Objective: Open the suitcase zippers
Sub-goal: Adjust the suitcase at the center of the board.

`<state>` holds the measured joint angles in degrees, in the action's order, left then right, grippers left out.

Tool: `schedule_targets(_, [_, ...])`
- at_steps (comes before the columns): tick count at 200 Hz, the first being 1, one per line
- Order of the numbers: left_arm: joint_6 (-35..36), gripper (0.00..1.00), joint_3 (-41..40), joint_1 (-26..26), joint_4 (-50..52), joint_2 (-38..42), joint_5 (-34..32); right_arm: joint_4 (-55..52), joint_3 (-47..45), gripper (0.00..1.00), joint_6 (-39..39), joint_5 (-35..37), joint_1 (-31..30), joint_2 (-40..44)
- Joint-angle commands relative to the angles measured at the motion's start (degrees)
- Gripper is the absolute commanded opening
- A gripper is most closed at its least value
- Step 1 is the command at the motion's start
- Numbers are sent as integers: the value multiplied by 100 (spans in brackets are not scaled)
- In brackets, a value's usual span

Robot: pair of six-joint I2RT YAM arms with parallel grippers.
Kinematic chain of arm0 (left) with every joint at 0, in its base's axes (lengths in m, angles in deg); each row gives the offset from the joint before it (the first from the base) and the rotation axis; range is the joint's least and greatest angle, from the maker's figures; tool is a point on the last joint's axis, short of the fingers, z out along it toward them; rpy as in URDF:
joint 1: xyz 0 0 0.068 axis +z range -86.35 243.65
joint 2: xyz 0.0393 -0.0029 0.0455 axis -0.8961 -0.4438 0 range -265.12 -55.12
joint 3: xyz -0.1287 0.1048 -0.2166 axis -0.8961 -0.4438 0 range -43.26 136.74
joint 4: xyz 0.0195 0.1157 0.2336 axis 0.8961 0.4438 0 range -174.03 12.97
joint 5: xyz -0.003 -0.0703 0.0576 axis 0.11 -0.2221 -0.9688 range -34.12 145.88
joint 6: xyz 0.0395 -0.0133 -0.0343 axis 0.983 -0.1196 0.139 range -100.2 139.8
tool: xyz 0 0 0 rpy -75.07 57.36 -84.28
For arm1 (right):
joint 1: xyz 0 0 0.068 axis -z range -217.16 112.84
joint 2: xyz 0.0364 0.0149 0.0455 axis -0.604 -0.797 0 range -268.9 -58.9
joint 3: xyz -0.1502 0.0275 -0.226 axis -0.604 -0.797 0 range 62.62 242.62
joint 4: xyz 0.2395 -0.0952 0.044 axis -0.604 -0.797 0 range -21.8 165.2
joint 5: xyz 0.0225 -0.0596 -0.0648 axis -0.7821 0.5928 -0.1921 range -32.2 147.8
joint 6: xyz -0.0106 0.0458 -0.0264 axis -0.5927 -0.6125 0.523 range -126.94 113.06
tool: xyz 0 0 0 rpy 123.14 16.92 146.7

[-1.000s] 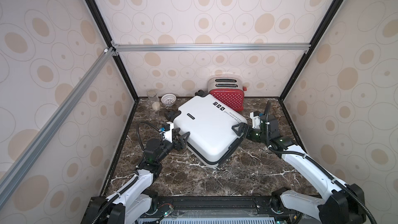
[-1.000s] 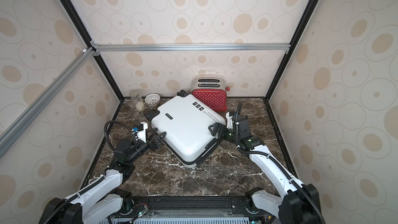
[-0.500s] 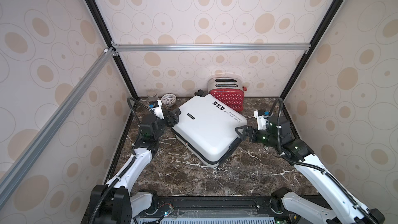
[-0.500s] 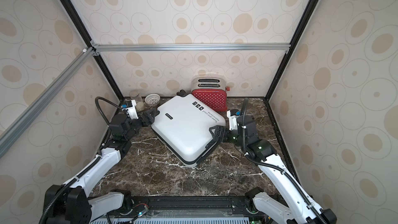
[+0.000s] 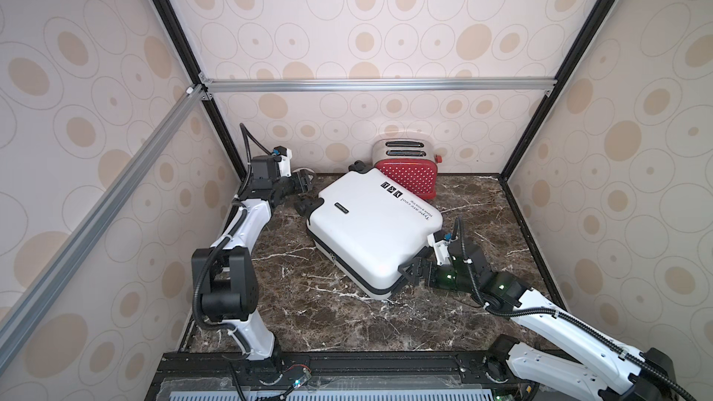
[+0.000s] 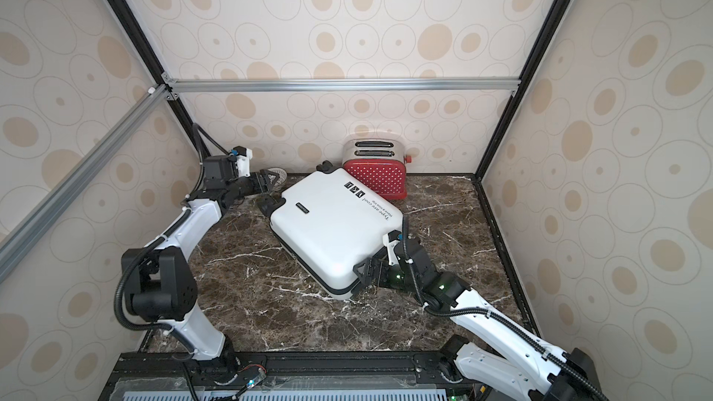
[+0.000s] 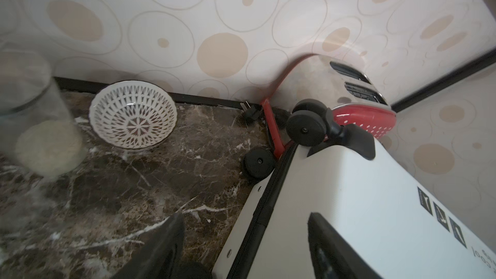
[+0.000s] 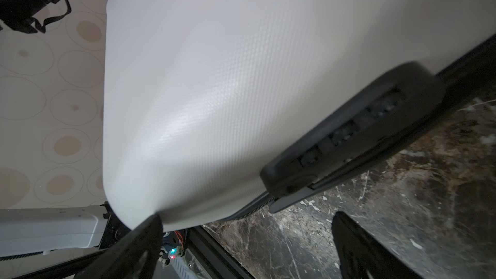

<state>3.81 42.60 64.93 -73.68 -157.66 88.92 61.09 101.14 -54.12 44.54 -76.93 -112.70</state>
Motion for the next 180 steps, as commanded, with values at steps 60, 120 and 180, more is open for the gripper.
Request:
schedule_targets(60, [1884,64,663,-84,2509,-519,1363,664,93,100,-130,442,79,-516])
schedule_targets(120, [1526,58,-825,-730,1776,484,1799,557,232,100,248,369,1050,-559])
schedule_targets(180, [539,58,-2513,-1283,227,1542,1780,625,882,100,1188,-271,2026,-1377])
